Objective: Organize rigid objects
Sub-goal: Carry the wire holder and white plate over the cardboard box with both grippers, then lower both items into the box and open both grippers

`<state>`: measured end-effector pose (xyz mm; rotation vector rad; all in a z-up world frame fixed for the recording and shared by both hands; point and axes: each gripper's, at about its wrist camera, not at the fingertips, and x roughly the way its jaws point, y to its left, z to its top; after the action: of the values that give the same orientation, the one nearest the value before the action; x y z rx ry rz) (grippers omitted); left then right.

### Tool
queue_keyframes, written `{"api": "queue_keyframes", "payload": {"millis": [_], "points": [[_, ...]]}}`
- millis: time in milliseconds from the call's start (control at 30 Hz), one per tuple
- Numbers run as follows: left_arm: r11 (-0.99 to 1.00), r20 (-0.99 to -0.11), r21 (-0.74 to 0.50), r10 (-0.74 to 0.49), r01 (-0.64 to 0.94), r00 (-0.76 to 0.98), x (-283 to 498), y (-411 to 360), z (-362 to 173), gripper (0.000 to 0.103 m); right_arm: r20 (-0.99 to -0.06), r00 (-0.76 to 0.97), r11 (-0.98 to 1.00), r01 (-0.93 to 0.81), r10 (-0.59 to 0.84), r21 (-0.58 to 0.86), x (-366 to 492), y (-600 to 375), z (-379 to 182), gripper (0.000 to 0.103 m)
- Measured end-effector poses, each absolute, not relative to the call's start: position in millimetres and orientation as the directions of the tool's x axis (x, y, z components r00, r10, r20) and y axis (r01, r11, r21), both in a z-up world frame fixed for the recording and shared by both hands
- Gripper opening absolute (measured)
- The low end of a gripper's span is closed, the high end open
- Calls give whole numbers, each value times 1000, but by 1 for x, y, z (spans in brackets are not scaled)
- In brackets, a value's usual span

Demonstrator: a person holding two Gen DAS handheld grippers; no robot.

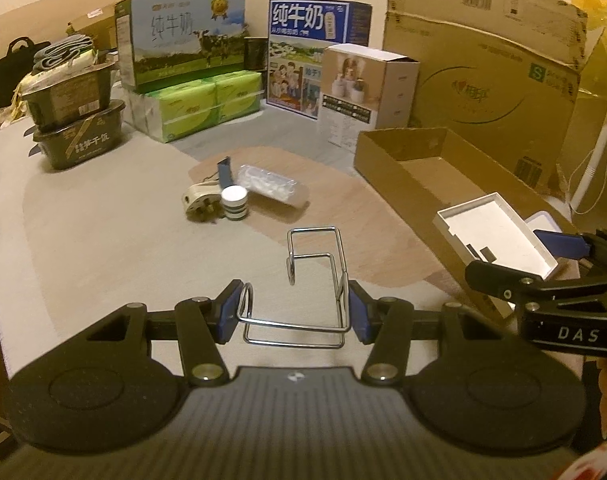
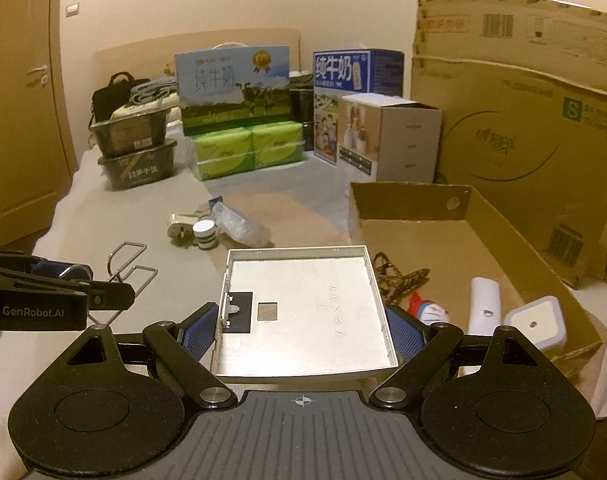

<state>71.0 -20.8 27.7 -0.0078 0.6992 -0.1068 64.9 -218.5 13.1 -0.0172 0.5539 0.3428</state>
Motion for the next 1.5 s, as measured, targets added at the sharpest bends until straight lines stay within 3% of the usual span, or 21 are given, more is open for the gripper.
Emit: {"api": "queue_keyframes", "payload": {"millis": [900, 1500], "points": [[951, -614, -106, -292, 290, 733, 149, -142, 46, 50, -517, 846, 991, -123, 130, 49, 115, -347, 27, 87], [948, -636, -88, -289, 305, 715, 261, -190, 21, 51, -557, 815, 982, -187, 159, 7, 229, -378, 3, 87]]}}
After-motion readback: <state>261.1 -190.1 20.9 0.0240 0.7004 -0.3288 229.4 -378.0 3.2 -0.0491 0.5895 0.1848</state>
